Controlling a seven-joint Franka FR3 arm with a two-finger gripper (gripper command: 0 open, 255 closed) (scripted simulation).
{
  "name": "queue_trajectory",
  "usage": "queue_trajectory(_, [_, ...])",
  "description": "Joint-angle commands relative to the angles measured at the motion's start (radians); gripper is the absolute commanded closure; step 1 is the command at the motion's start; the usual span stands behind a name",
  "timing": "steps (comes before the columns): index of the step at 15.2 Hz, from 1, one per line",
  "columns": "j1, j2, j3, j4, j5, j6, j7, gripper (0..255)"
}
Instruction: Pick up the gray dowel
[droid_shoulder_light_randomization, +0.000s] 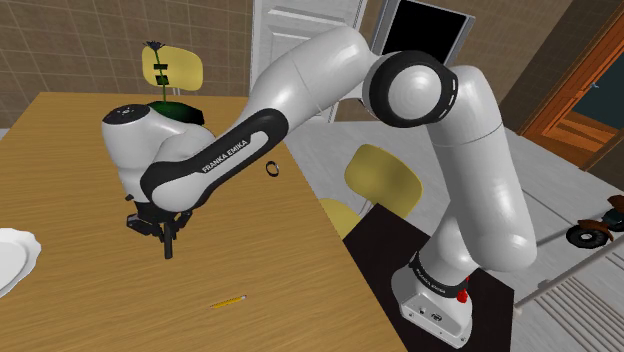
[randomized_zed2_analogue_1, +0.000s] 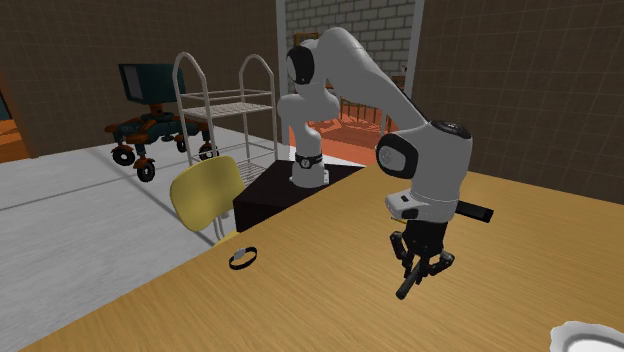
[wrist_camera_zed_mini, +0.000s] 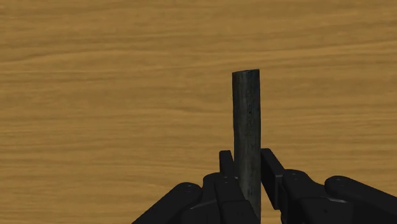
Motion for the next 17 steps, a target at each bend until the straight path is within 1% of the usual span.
queue_trajectory(1, [0.0, 0.0, 0.0, -0.002, 0.0, -0.001, 0.0, 255])
queue_trajectory(3, [0.001, 0.006, -0.002, 0.004, -0.001, -0.002, -0.001, 255])
queue_trajectory(17, [-0.022, -0.106, 0.035, 0.017, 0.046, -0.123, -0.03, 255])
